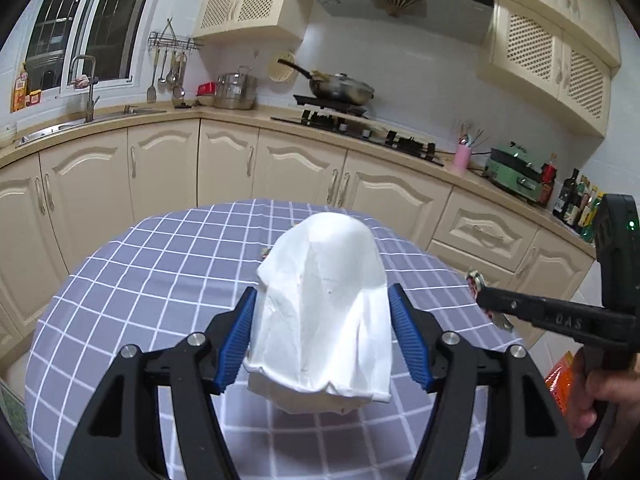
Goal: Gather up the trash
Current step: 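Grasp white tissue with left tool while right tool grasps green wrapper, then carry tissue and wrapper to the blue bin and open both tools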
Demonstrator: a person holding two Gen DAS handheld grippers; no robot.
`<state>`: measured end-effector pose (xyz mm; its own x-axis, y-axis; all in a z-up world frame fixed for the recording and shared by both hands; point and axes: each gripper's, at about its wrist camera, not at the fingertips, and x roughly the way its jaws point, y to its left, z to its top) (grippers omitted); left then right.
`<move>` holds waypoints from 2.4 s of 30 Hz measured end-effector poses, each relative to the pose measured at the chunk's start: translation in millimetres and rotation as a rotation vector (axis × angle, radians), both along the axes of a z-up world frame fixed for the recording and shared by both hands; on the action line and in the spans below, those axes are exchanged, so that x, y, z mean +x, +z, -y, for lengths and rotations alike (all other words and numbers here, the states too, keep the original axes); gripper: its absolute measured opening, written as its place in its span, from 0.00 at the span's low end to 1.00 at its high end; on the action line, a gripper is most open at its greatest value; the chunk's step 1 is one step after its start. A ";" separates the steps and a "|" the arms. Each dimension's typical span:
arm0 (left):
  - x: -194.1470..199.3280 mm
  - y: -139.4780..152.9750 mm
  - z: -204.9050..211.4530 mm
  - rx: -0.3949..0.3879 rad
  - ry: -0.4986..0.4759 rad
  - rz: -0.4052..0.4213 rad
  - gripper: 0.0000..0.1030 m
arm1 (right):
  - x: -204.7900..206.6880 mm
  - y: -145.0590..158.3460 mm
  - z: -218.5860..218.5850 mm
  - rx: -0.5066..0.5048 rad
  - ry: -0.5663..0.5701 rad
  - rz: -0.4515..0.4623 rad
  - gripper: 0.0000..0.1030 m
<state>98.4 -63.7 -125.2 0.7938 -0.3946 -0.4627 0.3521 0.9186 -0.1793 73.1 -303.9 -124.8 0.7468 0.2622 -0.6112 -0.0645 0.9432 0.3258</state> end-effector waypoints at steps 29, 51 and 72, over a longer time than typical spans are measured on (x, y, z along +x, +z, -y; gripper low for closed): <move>-131.2 -18.5 273.3 0.014 -0.576 -0.027 0.62 | -224.8 -12.7 231.7 0.005 -0.579 0.008 0.14; -159.6 -254.7 427.0 0.351 -0.861 -0.523 0.65 | -275.0 -224.3 306.3 0.302 -0.762 -0.400 0.15; -153.2 -205.3 407.5 0.340 -0.805 -0.425 0.91 | -271.9 -239.4 302.5 0.327 -0.844 -0.465 0.94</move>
<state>-54.8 -471.1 -330.5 0.0850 -0.5389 -0.8381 0.8653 0.4569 -0.2060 -198.8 -606.4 -364.2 0.4721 -0.0344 -0.8809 0.7795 0.4830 0.3989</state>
